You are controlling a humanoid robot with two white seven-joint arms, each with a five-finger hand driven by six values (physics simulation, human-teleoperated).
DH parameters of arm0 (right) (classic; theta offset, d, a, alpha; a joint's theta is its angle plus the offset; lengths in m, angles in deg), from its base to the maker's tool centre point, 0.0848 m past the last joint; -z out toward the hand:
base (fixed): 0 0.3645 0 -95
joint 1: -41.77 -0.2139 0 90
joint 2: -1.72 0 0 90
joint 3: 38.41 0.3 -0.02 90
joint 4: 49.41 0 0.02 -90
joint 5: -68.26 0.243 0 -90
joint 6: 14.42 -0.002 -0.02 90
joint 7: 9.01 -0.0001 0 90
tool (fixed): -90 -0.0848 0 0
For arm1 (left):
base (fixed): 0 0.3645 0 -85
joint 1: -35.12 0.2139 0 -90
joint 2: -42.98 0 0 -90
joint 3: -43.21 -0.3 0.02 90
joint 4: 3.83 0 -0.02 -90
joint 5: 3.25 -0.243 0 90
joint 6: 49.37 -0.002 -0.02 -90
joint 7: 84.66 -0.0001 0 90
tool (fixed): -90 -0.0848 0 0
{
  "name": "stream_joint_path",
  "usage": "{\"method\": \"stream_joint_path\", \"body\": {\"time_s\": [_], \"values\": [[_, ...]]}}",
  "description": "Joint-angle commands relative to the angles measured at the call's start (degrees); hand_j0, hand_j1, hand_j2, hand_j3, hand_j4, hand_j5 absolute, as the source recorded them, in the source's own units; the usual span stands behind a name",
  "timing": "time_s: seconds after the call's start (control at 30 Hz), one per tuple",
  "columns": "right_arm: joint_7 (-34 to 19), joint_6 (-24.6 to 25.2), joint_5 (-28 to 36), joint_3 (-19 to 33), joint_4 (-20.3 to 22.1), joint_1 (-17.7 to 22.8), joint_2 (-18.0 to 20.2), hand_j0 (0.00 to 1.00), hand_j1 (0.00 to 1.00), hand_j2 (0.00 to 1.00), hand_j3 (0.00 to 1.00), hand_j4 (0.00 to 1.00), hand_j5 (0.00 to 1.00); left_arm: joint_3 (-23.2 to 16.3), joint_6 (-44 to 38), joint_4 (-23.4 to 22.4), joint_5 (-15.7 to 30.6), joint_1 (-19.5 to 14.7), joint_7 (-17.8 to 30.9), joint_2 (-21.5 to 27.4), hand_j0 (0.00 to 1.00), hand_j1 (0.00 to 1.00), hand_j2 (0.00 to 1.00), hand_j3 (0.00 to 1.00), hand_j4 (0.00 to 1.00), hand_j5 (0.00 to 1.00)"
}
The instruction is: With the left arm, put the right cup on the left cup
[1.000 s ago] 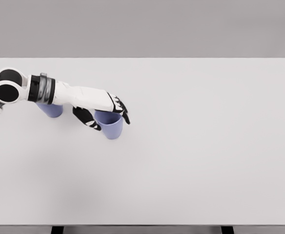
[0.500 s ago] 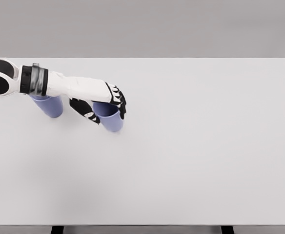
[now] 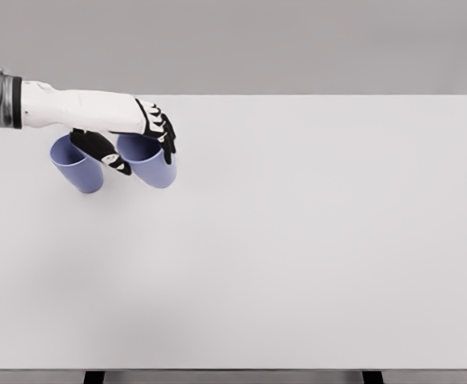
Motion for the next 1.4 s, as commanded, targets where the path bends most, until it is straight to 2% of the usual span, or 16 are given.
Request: {"method": "stream_joint_path", "body": {"time_s": [0.0, 0.37, 0.5, 0.8, 1.1, 1.37], "values": [[0.0, 0.0, -0.1, 0.0, 0.0, 0.0, 0.0, 1.00, 1.00, 1.00, 1.00, 1.00, 1.00, 0.0, -0.2, -0.3, 0.7, -0.1, 0.0, 0.6, 0.60, 0.60, 0.60, 0.60, 0.60, 0.60], [0.0, 0.0, -0.1, 0.0, 0.0, 0.0, 0.0, 1.00, 1.00, 1.00, 1.00, 1.00, 1.00, -0.2, -0.2, -3.8, 0.7, -2.4, 0.0, 1.6, 0.60, 0.60, 0.60, 0.60, 0.60, 0.60], [0.0, 0.0, -0.1, 0.0, 0.0, 0.0, 0.0, 1.00, 1.00, 1.00, 1.00, 1.00, 1.00, -3.9, -0.2, -4.8, 2.1, -6.2, 0.0, 2.7, 0.60, 0.60, 0.60, 0.60, 0.60, 0.60], [0.0, 0.0, -0.1, 0.0, 0.0, 0.0, 0.0, 1.00, 1.00, 1.00, 1.00, 1.00, 1.00, -4.3, -0.2, -6.6, 2.9, -7.5, 0.0, 2.6, 0.61, 0.61, 0.61, 0.61, 0.61, 0.61], [0.0, 0.0, -0.1, 0.0, 0.0, 0.0, 0.0, 1.00, 1.00, 1.00, 1.00, 1.00, 1.00, -4.3, -0.2, -10.1, 5.4, -8.3, 0.0, 2.6, 0.61, 0.61, 0.61, 0.61, 0.61, 0.61], [0.0, 0.0, -0.1, 0.0, 0.0, 0.0, 0.0, 1.00, 1.00, 1.00, 1.00, 1.00, 1.00, -4.4, -0.2, -14.5, 5.4, -8.7, 0.0, 2.7, 0.62, 0.62, 0.62, 0.62, 0.62, 0.62]]}}
